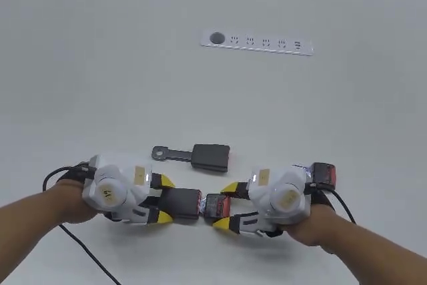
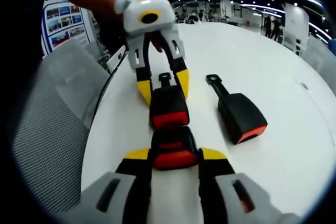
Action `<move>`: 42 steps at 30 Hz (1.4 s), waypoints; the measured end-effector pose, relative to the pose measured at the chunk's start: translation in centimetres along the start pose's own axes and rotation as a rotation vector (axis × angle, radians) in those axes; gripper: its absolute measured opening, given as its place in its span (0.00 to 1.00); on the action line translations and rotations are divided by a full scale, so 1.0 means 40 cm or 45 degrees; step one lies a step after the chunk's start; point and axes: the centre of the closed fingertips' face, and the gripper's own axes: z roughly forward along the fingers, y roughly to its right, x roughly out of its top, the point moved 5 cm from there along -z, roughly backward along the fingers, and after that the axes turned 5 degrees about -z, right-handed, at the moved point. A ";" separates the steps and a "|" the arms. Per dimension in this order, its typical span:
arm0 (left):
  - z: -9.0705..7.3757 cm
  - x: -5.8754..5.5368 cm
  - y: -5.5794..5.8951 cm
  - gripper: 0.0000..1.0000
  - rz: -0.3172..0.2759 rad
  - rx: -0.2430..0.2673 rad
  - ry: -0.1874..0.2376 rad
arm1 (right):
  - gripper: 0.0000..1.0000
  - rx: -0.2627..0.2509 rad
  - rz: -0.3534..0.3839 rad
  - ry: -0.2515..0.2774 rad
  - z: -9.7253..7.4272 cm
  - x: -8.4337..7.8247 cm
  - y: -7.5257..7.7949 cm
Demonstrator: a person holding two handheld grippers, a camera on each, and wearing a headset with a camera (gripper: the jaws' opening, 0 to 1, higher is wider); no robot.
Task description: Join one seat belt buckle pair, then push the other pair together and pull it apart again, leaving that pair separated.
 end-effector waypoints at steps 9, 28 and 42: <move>0.000 0.001 0.000 0.32 0.016 -0.011 0.000 | 0.33 -0.007 0.001 0.007 -0.001 -0.001 0.000; 0.002 0.000 0.001 0.32 0.032 -0.035 0.010 | 0.33 -0.016 -0.010 0.018 -0.003 -0.006 -0.005; 0.003 0.000 0.001 0.32 0.030 -0.039 0.015 | 0.33 -0.020 -0.001 0.036 -0.004 -0.007 -0.007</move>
